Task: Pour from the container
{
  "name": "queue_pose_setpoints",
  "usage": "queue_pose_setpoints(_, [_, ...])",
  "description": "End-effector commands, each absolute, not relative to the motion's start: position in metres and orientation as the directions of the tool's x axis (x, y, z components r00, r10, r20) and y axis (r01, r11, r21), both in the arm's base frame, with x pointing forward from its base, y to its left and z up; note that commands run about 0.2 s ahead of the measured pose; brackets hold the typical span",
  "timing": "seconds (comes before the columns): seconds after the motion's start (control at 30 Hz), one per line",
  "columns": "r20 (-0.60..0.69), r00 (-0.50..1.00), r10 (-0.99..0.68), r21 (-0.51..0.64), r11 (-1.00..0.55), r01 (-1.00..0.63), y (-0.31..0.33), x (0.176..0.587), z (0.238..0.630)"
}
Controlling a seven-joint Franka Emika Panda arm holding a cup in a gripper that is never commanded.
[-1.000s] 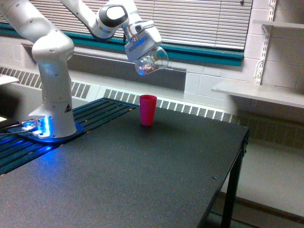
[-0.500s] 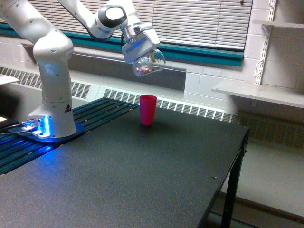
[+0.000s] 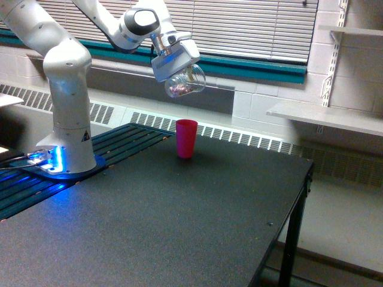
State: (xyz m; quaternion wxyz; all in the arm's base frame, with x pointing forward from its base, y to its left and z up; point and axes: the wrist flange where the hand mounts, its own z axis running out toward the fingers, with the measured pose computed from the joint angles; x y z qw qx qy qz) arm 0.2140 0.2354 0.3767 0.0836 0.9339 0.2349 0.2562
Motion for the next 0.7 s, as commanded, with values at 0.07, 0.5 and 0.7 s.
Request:
queue_pose_setpoints(0.07, [0.401,0.782,0.478,0.294,-0.875,0.384,0.23,0.206,0.357])
queue_pose_setpoints(0.5, [0.378,0.787,0.487,0.314,-0.867,0.386,0.232,0.2,0.349])
queue_pose_setpoints(0.7, [0.365,0.785,0.5,0.323,-0.859,0.397,0.234,0.196,0.343])
